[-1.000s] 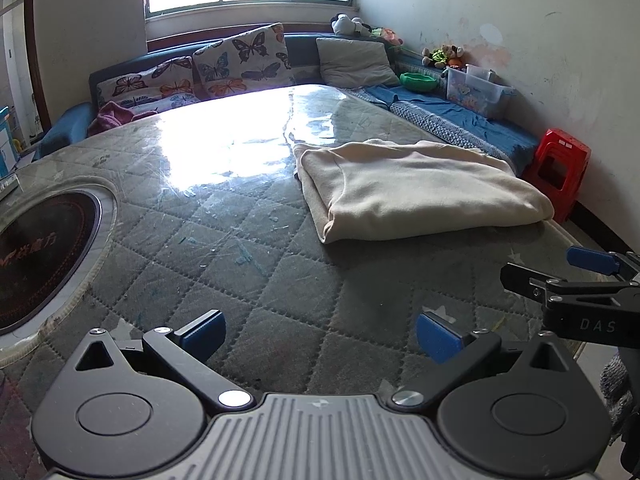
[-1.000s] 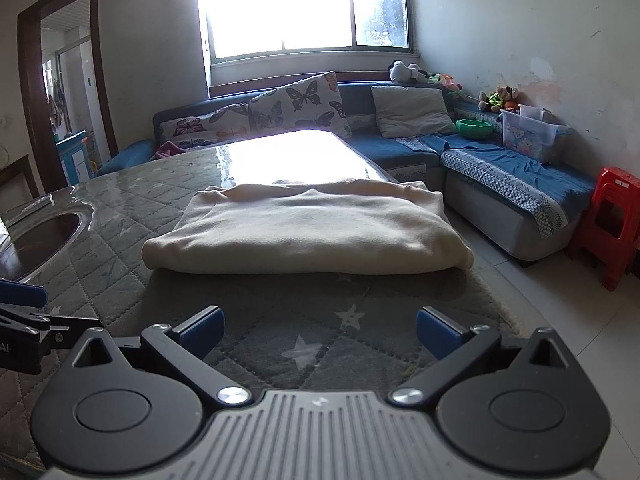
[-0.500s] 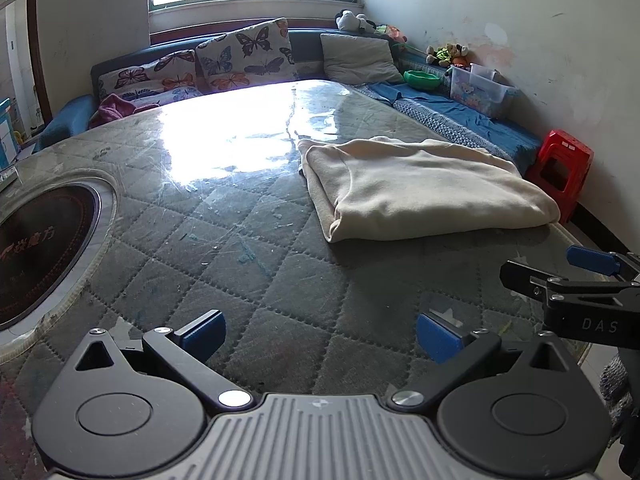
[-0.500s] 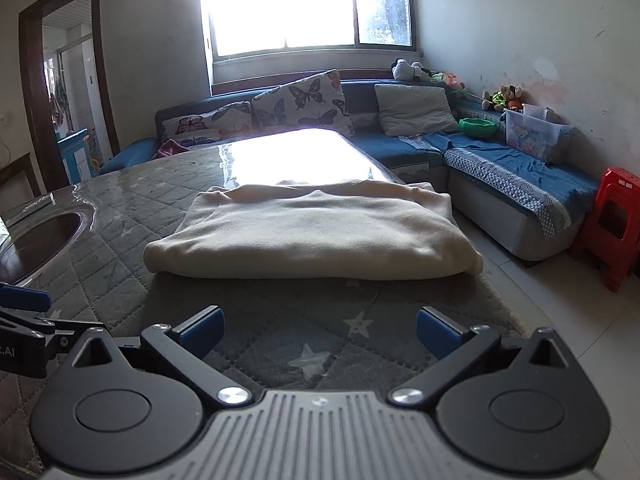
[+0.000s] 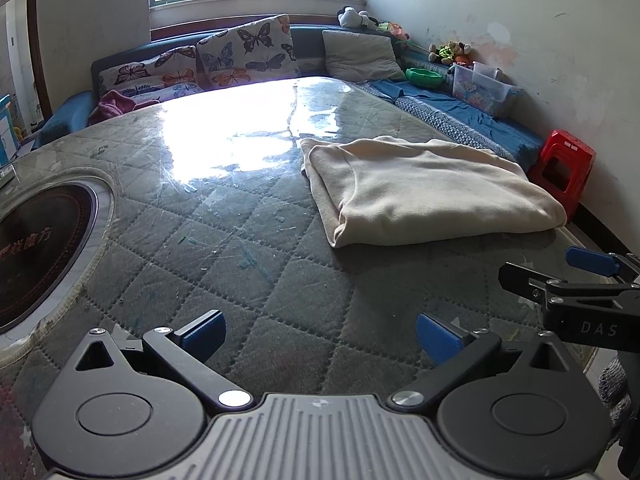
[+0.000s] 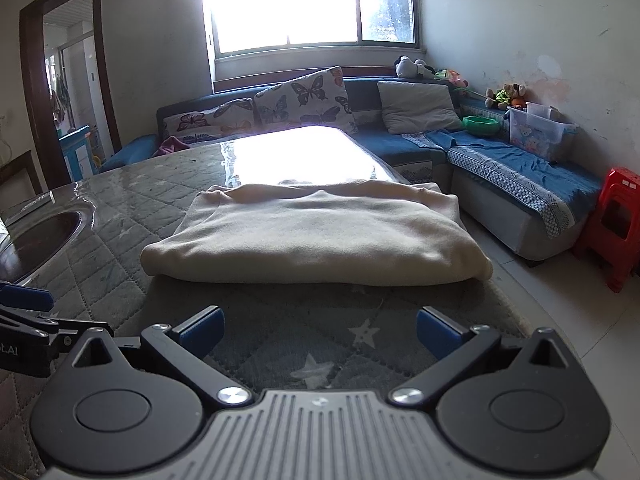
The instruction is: Fold clothes
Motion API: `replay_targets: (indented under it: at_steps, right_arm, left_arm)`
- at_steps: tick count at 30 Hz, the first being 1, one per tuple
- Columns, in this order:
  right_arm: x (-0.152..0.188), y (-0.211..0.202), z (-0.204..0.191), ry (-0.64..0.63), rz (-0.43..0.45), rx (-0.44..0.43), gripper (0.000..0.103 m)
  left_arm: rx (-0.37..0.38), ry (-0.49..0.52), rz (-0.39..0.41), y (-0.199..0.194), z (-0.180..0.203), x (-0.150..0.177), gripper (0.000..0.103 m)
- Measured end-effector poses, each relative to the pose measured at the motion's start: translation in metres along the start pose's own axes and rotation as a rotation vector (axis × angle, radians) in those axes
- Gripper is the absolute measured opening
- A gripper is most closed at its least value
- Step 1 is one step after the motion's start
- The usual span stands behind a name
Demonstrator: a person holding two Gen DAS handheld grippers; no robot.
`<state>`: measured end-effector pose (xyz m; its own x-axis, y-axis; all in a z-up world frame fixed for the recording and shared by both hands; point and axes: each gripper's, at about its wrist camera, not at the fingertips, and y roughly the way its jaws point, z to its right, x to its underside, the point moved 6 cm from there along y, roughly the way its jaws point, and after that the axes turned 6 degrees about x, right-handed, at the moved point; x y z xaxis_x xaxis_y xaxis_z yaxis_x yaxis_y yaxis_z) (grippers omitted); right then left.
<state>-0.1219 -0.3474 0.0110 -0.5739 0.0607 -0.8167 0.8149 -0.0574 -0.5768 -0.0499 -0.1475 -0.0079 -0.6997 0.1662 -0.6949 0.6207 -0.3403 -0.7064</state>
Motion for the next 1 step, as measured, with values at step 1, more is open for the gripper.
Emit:
replay_targets:
  at_steps: [1]
  right_arm:
    - [-0.0004, 0.0004, 0.0004, 0.000, 0.000, 0.001, 0.103]
  left_arm:
    - [-0.002, 0.000, -0.002, 0.0007, -0.0002, -0.0004, 0.103]
